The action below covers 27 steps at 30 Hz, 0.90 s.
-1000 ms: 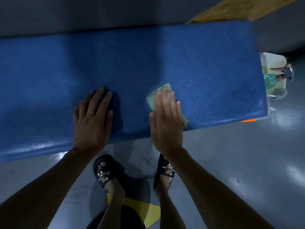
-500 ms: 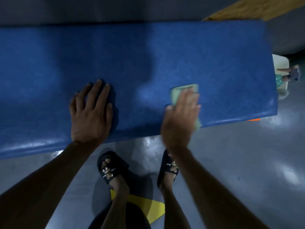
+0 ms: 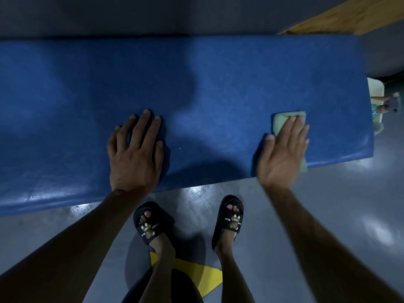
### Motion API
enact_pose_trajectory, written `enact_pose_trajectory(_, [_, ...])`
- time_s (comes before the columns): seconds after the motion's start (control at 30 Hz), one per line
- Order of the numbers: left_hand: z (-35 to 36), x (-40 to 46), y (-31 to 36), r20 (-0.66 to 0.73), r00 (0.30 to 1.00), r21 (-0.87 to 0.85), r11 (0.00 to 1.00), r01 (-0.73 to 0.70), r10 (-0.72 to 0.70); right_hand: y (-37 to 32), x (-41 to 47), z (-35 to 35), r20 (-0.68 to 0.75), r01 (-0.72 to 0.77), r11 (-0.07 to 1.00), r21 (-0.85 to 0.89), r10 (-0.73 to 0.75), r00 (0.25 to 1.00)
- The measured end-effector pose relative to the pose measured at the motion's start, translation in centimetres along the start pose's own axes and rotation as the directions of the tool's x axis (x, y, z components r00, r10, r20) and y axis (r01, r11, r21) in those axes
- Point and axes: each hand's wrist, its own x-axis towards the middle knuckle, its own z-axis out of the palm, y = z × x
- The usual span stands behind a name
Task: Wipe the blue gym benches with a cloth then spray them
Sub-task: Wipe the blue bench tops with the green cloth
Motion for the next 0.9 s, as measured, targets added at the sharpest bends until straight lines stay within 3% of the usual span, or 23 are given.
enact_pose_trajectory(0.07, [0.0,0.0,0.0,0.013,1.000,-0.001,1.000,0.005,-0.005,-6.1,-3.2,1.7,-0.042,-0.008,0.999,0.038,0.009,0.999])
enact_pose_trajectory(0.13, [0.0,0.1,-0.1,0.021,1.000,-0.003,1.000,0.004,-0.004,-11.0,-7.2,2.5,0.073,0.191,0.980,0.055,-0.195,0.978])
enact_pose_trajectory(0.23, [0.1,0.1,-0.2,0.034,0.999,-0.001,1.000,0.010,-0.010,-11.2,-8.1,1.6,0.206,0.548,0.835,0.052,-0.545,0.812])
enact_pose_trajectory(0.3, [0.0,0.1,-0.2,0.048,0.999,-0.002,1.000,0.008,-0.008,-7.8,-4.7,1.0,0.226,0.690,0.724,0.014,-0.674,0.703])
enact_pose_trajectory(0.33, [0.0,0.1,-0.2,0.051,0.999,-0.007,1.000,0.010,-0.009,-5.8,-2.8,0.8,0.230,0.694,0.720,-0.024,-0.671,0.705])
enact_pose_trajectory(0.37, [0.0,0.1,-0.2,0.052,0.999,-0.013,1.000,0.013,-0.013,-3.6,-1.0,0.4,0.212,0.640,0.766,-0.053,-0.618,0.757])
enact_pose_trajectory(0.47, [0.0,0.1,-0.2,0.048,0.999,-0.020,1.000,0.016,-0.015,0.5,2.7,-1.1,0.107,0.279,0.959,-0.043,-0.273,0.956])
enact_pose_trajectory(0.53, [0.1,0.2,-0.3,0.050,0.999,-0.015,1.000,0.020,-0.020,-1.0,2.4,-0.3,0.040,0.062,0.998,0.003,-0.062,0.997])
enact_pose_trajectory(0.6, [0.1,0.2,-0.3,0.060,0.998,-0.015,1.000,0.023,-0.022,-5.8,0.6,1.3,-0.026,-0.050,0.998,0.027,0.051,0.998])
enact_pose_trajectory(0.67, [0.2,0.2,-0.4,0.066,0.998,-0.024,1.000,0.014,-0.013,-10.8,-2.4,2.6,-0.015,0.054,0.998,0.021,-0.054,0.998])
enact_pose_trajectory(0.73, [0.1,0.2,-0.6,0.060,0.998,-0.028,1.000,0.010,-0.008,-13.6,-5.0,2.8,0.115,0.310,0.951,0.006,-0.308,0.944])
enact_pose_trajectory(0.83, [0.1,0.2,-0.6,0.055,0.998,-0.027,1.000,0.014,-0.013,-11.2,-3.1,1.2,0.219,0.565,0.823,0.047,-0.561,0.798])
enact_pose_trajectory(0.9, [0.1,0.2,-0.6,0.048,0.999,-0.031,0.999,0.012,-0.011,-7.3,-0.3,0.3,0.203,0.576,0.813,0.081,-0.579,0.789])
